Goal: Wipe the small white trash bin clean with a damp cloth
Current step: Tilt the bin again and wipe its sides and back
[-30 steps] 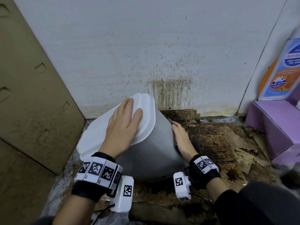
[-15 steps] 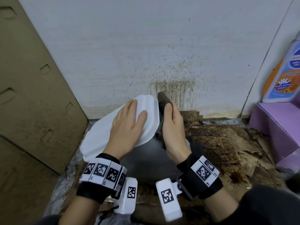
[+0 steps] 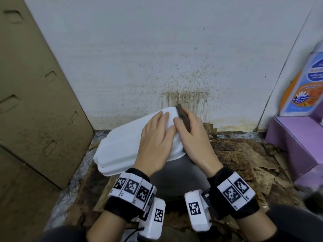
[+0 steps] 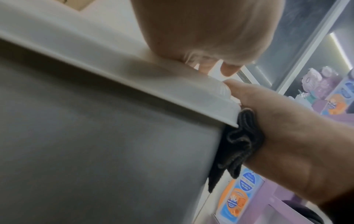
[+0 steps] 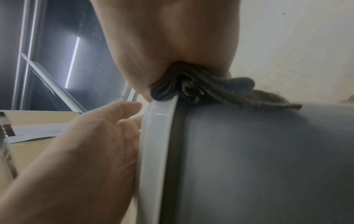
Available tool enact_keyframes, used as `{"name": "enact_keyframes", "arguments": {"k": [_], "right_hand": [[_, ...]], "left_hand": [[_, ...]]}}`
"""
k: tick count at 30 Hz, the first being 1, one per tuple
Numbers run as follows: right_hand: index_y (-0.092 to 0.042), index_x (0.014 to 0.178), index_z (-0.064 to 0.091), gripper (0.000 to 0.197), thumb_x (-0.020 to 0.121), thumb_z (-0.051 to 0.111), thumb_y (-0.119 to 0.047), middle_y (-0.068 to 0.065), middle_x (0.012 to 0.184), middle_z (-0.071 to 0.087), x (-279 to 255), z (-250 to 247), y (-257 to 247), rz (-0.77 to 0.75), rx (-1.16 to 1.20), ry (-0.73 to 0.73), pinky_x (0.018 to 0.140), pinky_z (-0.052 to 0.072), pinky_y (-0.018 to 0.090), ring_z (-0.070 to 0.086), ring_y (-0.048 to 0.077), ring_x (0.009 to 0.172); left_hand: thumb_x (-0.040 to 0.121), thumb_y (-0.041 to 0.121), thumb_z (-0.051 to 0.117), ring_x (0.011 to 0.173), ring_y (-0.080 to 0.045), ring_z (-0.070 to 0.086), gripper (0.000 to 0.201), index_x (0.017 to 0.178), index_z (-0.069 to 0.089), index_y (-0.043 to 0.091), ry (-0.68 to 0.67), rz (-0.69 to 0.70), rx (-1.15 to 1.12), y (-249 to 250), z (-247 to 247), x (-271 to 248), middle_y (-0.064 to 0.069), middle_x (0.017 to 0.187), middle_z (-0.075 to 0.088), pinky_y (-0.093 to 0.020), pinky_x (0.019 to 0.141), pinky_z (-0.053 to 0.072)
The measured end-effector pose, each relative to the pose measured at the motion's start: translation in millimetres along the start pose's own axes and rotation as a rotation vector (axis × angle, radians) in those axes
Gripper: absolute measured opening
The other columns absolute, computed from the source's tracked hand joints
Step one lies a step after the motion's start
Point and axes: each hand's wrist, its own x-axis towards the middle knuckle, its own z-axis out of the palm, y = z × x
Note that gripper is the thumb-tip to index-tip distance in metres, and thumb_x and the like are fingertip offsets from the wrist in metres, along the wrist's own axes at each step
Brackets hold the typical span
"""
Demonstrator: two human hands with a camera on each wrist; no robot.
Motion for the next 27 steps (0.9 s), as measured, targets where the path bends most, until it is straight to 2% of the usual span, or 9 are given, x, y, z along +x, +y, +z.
{"name": "enact_keyframes", "arguments": {"k": [3, 6, 8, 10, 12, 15, 19, 22, 27], "right_hand": [[-0.038, 0.156, 0.038, 0.067, 0.096, 0.054, -0.061, -0.017, 0.157, 0.043, -1, -15, 10, 0.004, -0.009, 0.008, 0.121, 0.038, 0.043, 0.041, 0.001, 0.144], [-0.044, 0.155, 0.037, 0.072, 0.090, 0.059, -0.067, -0.020, 0.157, 0.042, -5, -32, 17, 0.044, -0.013, -0.002, 0.120, 0.039, 0.046, 0.043, 0.003, 0.143], [-0.045, 0.155, 0.036, 0.071, 0.092, 0.062, -0.065, -0.022, 0.158, 0.042, -8, -42, 19, 0.062, -0.019, -0.003, 0.120, 0.039, 0.046, 0.042, 0.003, 0.144], [-0.043, 0.156, 0.036, 0.067, 0.096, 0.063, -0.058, -0.023, 0.158, 0.042, -10, -51, 21, 0.081, -0.014, 0.008, 0.121, 0.038, 0.044, 0.042, 0.003, 0.144], [-0.043, 0.156, 0.036, 0.065, 0.098, 0.062, -0.054, -0.023, 0.158, 0.042, -11, -60, 24, 0.106, -0.009, 0.012, 0.121, 0.037, 0.043, 0.041, 0.003, 0.144], [-0.041, 0.157, 0.035, 0.063, 0.101, 0.061, -0.049, -0.024, 0.159, 0.040, -13, -72, 29, 0.123, -0.002, -0.014, 0.118, 0.037, 0.037, 0.041, 0.001, 0.143], [-0.041, 0.156, 0.036, 0.063, 0.099, 0.061, -0.052, -0.026, 0.157, 0.042, -14, -89, 42, 0.142, -0.011, 0.006, 0.117, 0.037, 0.034, 0.042, -0.002, 0.141], [-0.044, 0.154, 0.038, 0.072, 0.090, 0.067, -0.064, -0.029, 0.155, 0.043, -13, -101, 53, 0.182, -0.010, 0.032, 0.118, 0.038, 0.037, 0.044, -0.002, 0.141], [-0.047, 0.153, 0.038, 0.086, 0.079, 0.074, -0.072, -0.027, 0.155, 0.044, -12, -114, 63, 0.244, -0.024, 0.039, 0.115, 0.044, 0.042, 0.048, 0.001, 0.135]], "left_hand": [[0.100, 0.035, 0.039, 0.138, 0.002, 0.040, 0.047, 0.144, 0.052, 0.023, 0.150, 0.030, -0.371, 11, 6, -4, 0.012, 0.147, 0.047, -0.024, 0.117, 0.031], [0.095, 0.014, 0.048, 0.126, -0.004, 0.053, 0.041, 0.132, 0.061, 0.024, 0.236, 0.036, -0.561, 19, 5, -5, 0.010, 0.134, 0.059, -0.024, 0.107, 0.042], [0.097, 0.005, 0.048, 0.121, -0.005, 0.057, 0.040, 0.128, 0.064, 0.026, 0.281, -0.008, -0.615, 17, 1, -4, 0.009, 0.131, 0.063, -0.021, 0.102, 0.045], [0.100, 0.005, 0.047, 0.119, -0.002, 0.056, 0.039, 0.127, 0.063, 0.027, 0.285, -0.059, -0.534, 12, -3, -5, 0.010, 0.131, 0.062, -0.017, 0.098, 0.045], [0.102, 0.009, 0.046, 0.120, -0.002, 0.052, 0.036, 0.129, 0.061, 0.027, 0.271, -0.113, -0.360, 2, -6, -6, 0.009, 0.133, 0.056, -0.021, 0.102, 0.044], [0.102, 0.013, 0.044, 0.131, -0.017, 0.041, 0.037, 0.136, 0.054, 0.021, 0.270, -0.220, -0.098, -17, -18, -7, -0.001, 0.138, 0.045, -0.033, 0.113, 0.034], [0.101, 0.030, 0.045, 0.136, -0.034, 0.027, 0.044, 0.142, 0.043, 0.013, 0.211, -0.475, 0.180, -36, -30, -11, -0.017, 0.145, 0.032, -0.047, 0.114, 0.027], [0.099, 0.051, 0.046, 0.139, -0.038, 0.021, 0.060, 0.142, 0.034, 0.011, 0.145, -0.626, 0.131, -39, -31, -18, -0.022, 0.148, 0.025, -0.052, 0.112, 0.029], [0.083, 0.080, 0.052, 0.141, -0.045, 0.026, 0.105, 0.157, 0.004, 0.021, -0.033, -0.705, -0.074, -44, -22, -24, -0.022, 0.156, 0.010, -0.053, 0.112, 0.034]]}}
